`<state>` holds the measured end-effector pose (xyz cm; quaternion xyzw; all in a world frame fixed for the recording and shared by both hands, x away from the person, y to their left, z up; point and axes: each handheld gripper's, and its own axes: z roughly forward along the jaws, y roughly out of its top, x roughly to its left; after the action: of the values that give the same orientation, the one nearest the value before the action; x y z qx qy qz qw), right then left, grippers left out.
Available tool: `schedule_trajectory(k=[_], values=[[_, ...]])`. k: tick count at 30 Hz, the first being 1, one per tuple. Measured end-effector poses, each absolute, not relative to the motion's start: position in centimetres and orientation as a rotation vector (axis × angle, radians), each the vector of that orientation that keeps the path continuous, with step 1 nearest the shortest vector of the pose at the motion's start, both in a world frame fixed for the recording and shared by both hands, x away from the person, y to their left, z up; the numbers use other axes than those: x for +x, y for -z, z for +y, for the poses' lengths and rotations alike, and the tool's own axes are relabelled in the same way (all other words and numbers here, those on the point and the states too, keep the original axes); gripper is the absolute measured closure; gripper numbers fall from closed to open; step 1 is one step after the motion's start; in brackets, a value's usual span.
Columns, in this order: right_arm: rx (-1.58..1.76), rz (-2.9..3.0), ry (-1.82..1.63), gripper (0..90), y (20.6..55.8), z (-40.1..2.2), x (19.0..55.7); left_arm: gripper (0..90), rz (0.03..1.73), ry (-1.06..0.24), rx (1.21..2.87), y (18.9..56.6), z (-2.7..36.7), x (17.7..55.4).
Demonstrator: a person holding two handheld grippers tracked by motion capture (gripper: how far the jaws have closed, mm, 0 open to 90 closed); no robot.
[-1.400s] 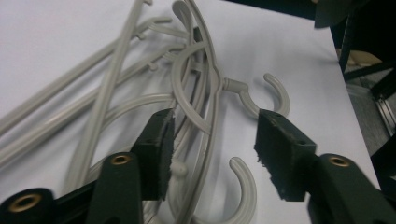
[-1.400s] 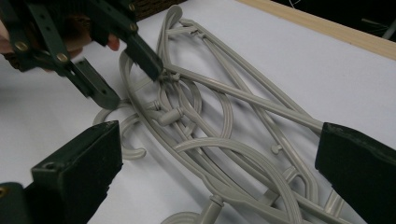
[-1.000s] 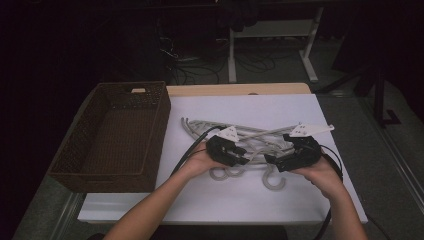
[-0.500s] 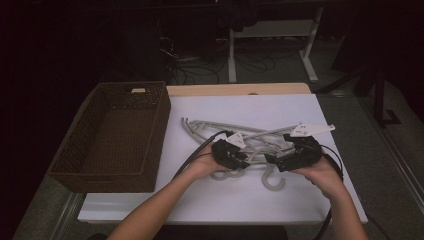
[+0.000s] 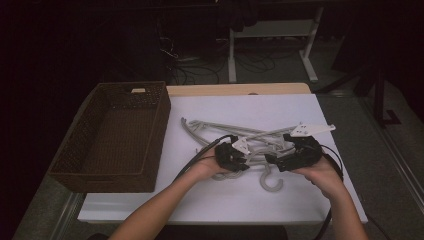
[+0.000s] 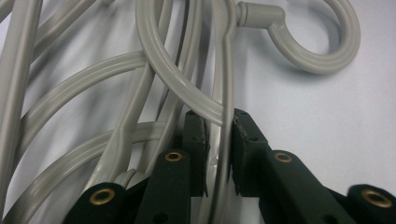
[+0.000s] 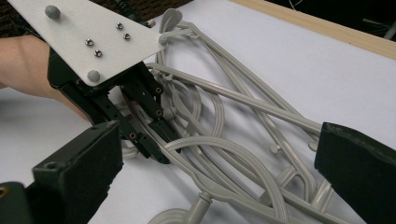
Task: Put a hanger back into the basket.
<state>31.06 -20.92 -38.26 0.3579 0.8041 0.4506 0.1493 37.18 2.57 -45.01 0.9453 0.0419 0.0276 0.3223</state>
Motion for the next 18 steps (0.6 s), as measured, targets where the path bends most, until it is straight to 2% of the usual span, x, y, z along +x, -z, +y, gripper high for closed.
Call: schedule_trajectory(k=[10, 18], values=[[1.032, 2.302, -1.305, 0.7, 38.1, -21.1, 31.0, 80.6, 0.060, -0.088, 2.500, 44.4, 2.4, 36.7], [1.031, 2.284, -1.313, 0.8, 37.7, -21.5, 30.7, 81.4, 0.098, -0.088, 2.445, 42.4, 3.0, 36.5]])
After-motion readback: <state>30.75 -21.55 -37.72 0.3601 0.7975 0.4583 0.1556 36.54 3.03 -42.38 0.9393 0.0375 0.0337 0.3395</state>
